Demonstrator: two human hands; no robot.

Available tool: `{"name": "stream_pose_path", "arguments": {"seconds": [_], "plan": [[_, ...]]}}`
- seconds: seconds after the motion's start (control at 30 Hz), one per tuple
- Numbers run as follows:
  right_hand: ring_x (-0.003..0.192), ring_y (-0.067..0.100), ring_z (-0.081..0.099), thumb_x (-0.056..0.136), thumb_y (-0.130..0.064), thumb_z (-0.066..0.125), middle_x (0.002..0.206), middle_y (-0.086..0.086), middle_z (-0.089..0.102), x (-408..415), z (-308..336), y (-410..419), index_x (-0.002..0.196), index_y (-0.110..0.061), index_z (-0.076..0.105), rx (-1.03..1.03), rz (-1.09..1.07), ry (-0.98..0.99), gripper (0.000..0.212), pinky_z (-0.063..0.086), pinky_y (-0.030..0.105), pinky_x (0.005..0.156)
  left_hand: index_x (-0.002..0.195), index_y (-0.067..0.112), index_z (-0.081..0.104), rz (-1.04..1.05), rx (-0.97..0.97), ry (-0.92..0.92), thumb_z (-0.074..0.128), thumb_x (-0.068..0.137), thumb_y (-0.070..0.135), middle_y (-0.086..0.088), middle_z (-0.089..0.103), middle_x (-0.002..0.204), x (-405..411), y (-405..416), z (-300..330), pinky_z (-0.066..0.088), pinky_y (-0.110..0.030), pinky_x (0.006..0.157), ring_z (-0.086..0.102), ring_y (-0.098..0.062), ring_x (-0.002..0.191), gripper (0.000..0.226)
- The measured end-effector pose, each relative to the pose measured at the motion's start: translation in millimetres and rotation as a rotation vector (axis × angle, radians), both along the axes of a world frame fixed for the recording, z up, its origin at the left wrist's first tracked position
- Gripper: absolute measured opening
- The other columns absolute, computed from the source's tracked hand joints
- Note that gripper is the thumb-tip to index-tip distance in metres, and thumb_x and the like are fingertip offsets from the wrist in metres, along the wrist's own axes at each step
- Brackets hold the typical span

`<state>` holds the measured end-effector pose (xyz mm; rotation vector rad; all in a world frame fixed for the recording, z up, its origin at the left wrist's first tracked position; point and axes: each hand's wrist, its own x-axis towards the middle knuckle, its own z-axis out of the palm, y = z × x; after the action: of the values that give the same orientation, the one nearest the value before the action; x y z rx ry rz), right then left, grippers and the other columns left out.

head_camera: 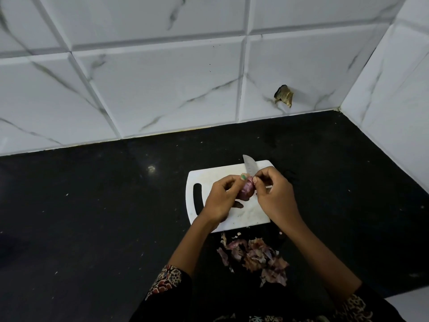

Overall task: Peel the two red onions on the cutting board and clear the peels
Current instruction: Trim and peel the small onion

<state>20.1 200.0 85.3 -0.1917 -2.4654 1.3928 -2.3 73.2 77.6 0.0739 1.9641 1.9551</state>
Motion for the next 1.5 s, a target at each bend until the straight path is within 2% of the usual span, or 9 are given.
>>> {"name": "stream_pose_path", "arguments": {"seconds": [0.13,0.37,0.57,0.67,0.77,0.83,0.93,1.1,1.5], "plan": [[0.078,0.007,0.060,0.090,-0.006,0.054,0.081,-0.004,0.061,-1,3,2,0.089,-0.009,0.058,0.041,0.051,0.001,0.006,0.049,0.013,0.065,0.102,0.011,0.071,-0.035,0.094,-0.070,0.066,0.089,0.020,-0.002,0.071,0.087,-3,-5,6,0.053,-0.019,0.064,0.068,-0.013,0.079,0.016],[0.074,0.011,0.062,0.094,-0.007,0.050,0.083,-0.003,0.059,-10,-3,10,0.091,-0.011,0.056,-0.187,-0.148,-0.211,0.008,0.055,0.023,0.062,0.112,0.008,0.066,-0.063,0.293,-0.262,0.059,0.091,0.017,-0.015,0.070,0.104,-2,-8,9,0.058,-0.022,0.068,0.071,-0.023,0.088,0.024],[0.074,0.021,0.064,0.088,-0.012,0.060,0.076,0.002,0.062,0,-21,19,0.081,-0.013,0.054,0.093,-0.049,-0.366,0.009,0.055,0.041,0.071,0.113,0.008,0.067,0.013,0.444,-0.350,0.066,0.075,0.030,-0.017,0.070,0.111,-4,-12,10,0.059,-0.023,0.071,0.071,-0.028,0.094,0.043],[0.071,0.017,0.064,0.082,-0.007,0.065,0.072,-0.002,0.064,4,-19,19,0.077,-0.015,0.060,0.129,0.065,-0.429,0.011,0.055,0.034,0.070,0.109,0.003,0.063,0.090,0.468,-0.392,0.068,0.071,0.032,-0.020,0.070,0.106,-6,-10,11,0.058,-0.021,0.063,0.072,-0.028,0.089,0.049],[0.085,0.007,0.061,0.086,-0.001,0.057,0.090,-0.004,0.068,6,-10,20,0.089,-0.013,0.071,0.216,0.226,-0.498,0.019,0.047,0.016,0.076,0.108,0.003,0.061,0.139,0.478,-0.398,0.067,0.071,0.033,-0.020,0.070,0.104,-6,-9,7,0.058,-0.021,0.062,0.073,-0.028,0.087,0.048],[0.091,0.009,0.063,0.088,-0.003,0.054,0.096,-0.004,0.069,4,-1,19,0.096,-0.013,0.071,0.199,0.200,-0.427,0.022,0.050,0.023,0.085,0.103,0.004,0.062,0.163,0.486,-0.386,0.067,0.074,0.032,-0.020,0.068,0.101,-6,-8,4,0.059,-0.021,0.064,0.072,-0.029,0.087,0.040],[0.079,0.010,0.066,0.086,-0.015,0.061,0.085,-0.006,0.069,3,14,12,0.096,-0.016,0.069,-0.045,0.073,-0.216,0.013,0.056,0.036,0.079,0.098,0.006,0.064,0.177,0.481,-0.371,0.063,0.086,0.023,-0.012,0.072,0.087,-7,-7,1,0.059,-0.021,0.065,0.073,-0.023,0.079,0.020],[0.075,0.005,0.066,0.079,-0.023,0.073,0.086,-0.007,0.069,1,24,0,0.097,-0.016,0.070,-0.070,0.090,-0.151,0.020,0.053,0.016,0.066,0.094,0.007,0.067,0.171,0.450,-0.319,0.061,0.089,0.013,-0.004,0.072,0.073,-5,-5,5,0.058,-0.022,0.064,0.070,-0.011,0.068,0.010],[0.071,0.013,0.069,0.078,0.002,0.064,0.079,0.005,0.072,-2,22,9,0.088,-0.006,0.072,-0.108,0.105,-0.101,0.016,0.057,0.021,0.065,0.095,0.009,0.067,0.158,0.404,-0.347,0.059,0.091,0.019,-0.005,0.074,0.074,-7,-8,6,0.059,-0.022,0.063,0.072,-0.016,0.069,0.014]]}}
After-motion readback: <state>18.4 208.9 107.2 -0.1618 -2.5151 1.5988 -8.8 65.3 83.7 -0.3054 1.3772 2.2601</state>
